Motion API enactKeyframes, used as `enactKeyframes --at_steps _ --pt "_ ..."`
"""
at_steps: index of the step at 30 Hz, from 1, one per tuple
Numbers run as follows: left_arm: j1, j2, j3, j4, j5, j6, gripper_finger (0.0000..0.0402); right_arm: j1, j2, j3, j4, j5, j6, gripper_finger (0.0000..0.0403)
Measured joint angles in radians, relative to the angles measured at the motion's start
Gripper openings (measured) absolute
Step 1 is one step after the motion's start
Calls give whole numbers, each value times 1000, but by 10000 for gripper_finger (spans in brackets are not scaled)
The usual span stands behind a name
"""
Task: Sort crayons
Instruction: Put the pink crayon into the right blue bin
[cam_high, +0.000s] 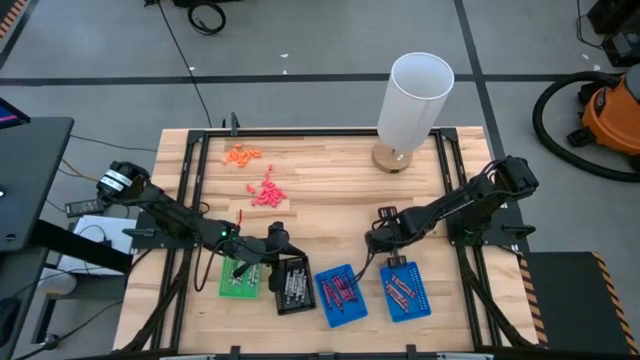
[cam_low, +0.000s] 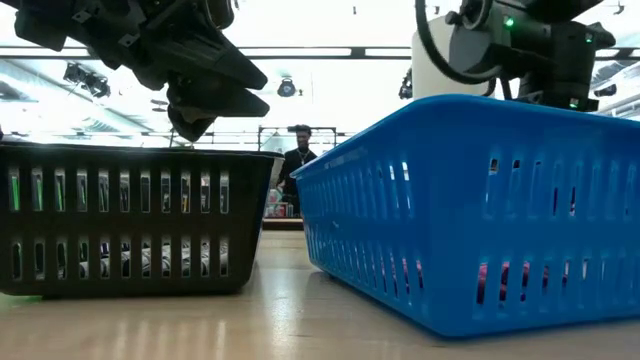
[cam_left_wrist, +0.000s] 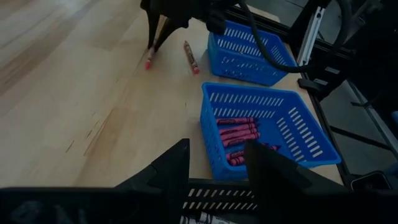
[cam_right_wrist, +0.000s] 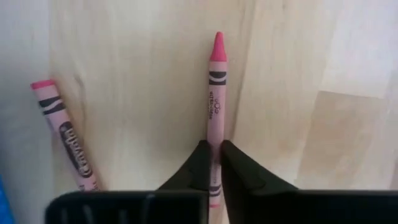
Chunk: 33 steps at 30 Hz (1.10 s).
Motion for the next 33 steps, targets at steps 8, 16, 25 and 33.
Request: enactKeyframes --at_steps 8,16,25,33 --pt "0 2 0 0 0 0 165 -17 2 52 -57 1 4 24" --pt "0 3 0 -1 -10 1 165 -13 2 238 -263 -46 66 23" --pt "-17 3 0 -2 -18 1 165 78 0 434 -534 -326 379 28" --pt "-29 3 0 -1 -18 -12 165 193 0 390 -550 -463 626 28"
